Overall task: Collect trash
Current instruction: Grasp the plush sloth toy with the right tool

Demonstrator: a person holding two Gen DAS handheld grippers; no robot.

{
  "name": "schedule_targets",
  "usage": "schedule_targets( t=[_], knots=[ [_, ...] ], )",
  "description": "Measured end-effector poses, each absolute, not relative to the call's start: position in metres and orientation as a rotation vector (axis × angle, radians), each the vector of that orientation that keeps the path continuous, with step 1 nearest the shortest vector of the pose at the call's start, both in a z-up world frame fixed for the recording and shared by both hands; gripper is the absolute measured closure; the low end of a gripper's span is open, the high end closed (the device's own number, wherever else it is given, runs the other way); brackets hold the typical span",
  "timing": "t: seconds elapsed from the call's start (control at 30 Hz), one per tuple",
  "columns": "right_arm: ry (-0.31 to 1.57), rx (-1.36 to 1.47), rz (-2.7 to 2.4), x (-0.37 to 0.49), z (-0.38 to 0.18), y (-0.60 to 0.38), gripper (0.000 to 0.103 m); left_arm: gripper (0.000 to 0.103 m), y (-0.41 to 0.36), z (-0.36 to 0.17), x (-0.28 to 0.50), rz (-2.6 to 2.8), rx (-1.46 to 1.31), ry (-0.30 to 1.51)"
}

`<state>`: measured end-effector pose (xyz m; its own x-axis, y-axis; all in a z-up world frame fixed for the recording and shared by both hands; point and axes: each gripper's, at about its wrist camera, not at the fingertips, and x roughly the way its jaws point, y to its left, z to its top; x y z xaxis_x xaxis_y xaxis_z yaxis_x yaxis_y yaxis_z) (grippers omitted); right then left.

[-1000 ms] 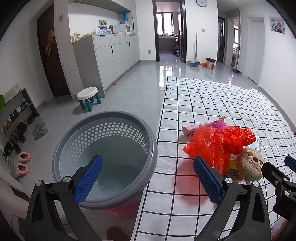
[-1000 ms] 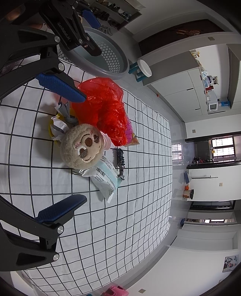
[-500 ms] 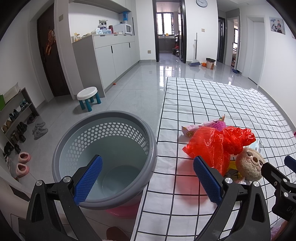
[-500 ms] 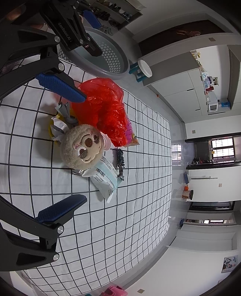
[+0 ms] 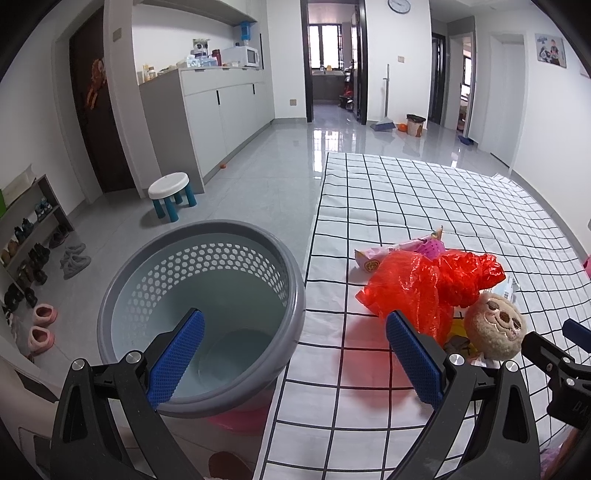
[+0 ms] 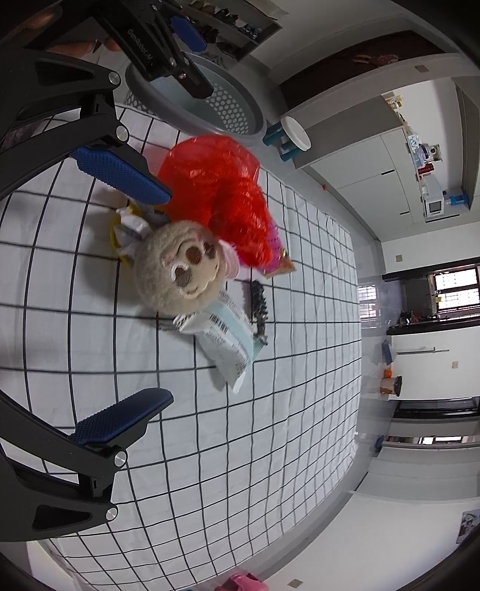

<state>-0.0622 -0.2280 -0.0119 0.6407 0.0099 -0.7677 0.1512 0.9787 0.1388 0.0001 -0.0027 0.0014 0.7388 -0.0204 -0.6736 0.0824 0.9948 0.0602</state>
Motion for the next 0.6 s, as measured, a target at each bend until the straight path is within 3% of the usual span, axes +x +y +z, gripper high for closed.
schedule_targets(
  t=[0.6],
  knots=[
    [0.976, 0.117, 0.002, -0.019, -0.034, -0.216, 0.008, 0.006, -0.002, -0.008, 0.007, -0.052, 0.091, 0.769]
  ],
)
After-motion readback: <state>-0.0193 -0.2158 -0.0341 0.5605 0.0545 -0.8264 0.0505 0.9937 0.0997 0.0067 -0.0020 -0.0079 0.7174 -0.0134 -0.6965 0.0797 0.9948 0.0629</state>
